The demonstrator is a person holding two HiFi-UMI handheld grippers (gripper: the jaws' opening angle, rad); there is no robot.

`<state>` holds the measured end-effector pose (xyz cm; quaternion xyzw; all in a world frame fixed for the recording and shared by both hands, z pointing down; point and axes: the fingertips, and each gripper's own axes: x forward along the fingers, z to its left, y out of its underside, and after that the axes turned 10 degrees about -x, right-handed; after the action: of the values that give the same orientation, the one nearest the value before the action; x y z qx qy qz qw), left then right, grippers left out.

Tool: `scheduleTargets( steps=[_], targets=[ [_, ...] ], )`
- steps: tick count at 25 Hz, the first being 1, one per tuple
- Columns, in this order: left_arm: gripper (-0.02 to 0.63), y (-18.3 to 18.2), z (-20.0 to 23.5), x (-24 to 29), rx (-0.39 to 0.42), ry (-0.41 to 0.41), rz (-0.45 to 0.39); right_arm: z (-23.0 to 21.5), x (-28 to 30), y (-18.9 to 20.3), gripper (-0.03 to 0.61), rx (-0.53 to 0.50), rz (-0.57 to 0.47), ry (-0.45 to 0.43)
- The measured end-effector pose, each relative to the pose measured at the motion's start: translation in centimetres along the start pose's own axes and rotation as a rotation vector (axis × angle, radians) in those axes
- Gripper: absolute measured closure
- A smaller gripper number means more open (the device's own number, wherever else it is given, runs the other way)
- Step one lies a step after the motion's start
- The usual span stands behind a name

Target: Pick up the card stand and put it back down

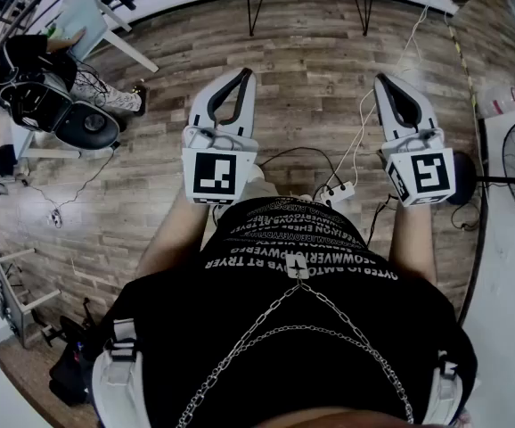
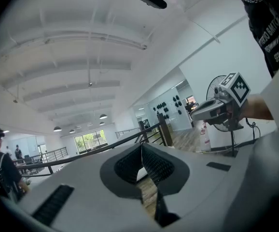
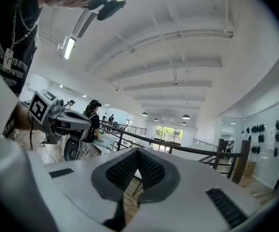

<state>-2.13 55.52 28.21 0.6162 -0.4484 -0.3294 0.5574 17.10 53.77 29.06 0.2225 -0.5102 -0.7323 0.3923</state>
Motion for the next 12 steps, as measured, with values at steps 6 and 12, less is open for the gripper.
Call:
scheduleTargets(
  steps=[6, 12],
  targets=[
    [0.584, -0.5, -0.5, -0.1, 0.008, 0.014, 0.016, 0.4, 0.4, 0.3, 0.565, 0.031, 0.015, -0.014],
    [0.584, 0.1, 0.1, 0.2, -0.014, 0.014, 0.013, 1.0, 1.1, 1.0, 0.565, 0.049, 0.025, -0.011]
  ],
)
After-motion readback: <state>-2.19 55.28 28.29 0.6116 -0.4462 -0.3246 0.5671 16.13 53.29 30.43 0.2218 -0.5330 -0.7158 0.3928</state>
